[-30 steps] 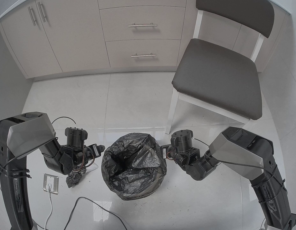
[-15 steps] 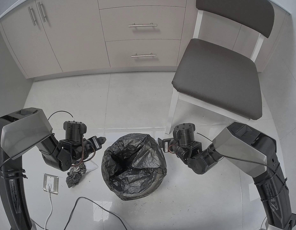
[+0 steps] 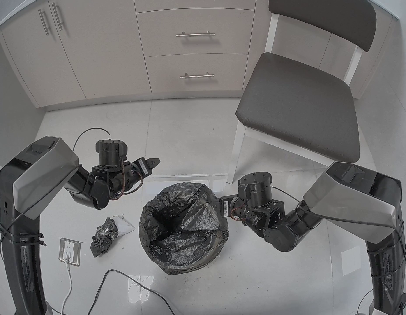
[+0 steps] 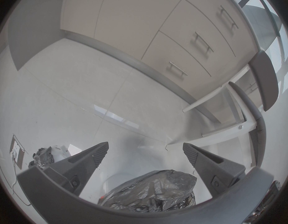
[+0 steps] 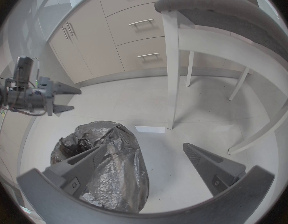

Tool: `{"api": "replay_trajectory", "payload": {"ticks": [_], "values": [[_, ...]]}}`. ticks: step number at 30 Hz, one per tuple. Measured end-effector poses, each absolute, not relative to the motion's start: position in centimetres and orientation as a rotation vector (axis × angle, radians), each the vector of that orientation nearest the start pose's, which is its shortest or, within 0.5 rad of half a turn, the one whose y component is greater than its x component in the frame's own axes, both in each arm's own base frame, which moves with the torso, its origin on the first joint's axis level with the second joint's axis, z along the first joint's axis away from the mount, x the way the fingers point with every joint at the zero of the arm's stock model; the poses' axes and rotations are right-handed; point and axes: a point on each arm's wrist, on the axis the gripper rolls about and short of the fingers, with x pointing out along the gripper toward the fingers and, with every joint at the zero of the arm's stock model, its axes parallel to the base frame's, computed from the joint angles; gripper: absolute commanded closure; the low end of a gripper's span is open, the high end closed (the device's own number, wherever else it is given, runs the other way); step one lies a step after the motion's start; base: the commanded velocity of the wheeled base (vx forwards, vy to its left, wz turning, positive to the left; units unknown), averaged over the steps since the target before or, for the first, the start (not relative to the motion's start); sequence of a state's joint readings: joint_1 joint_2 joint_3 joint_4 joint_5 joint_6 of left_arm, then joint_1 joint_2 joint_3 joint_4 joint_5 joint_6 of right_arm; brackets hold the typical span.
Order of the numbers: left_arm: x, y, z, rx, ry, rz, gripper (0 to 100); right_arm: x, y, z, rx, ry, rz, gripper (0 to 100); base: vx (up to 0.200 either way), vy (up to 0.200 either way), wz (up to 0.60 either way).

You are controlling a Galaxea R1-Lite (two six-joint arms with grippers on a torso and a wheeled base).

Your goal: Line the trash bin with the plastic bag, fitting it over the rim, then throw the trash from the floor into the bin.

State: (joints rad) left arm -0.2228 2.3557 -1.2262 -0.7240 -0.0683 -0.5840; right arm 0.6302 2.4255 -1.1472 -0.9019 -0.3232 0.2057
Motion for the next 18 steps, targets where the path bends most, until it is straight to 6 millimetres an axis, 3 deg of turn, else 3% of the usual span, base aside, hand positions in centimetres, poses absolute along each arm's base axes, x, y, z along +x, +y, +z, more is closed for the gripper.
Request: {"api": "replay_trajectory", "payload": {"ticks": [9,18], "values": [[44.1,-14.1,3.3,-0.526,0.537,-0.247,0,35.1,26.0,2.9,0.043,0.343,0.294,0,0.0,0.0,0.0],[43.3,-16.3,2.1,-0.491,0.585,-0.28,0,35.2,26.0,3.0,0.048,0.341,0.294,0,0.0,0.0,0.0]]}}
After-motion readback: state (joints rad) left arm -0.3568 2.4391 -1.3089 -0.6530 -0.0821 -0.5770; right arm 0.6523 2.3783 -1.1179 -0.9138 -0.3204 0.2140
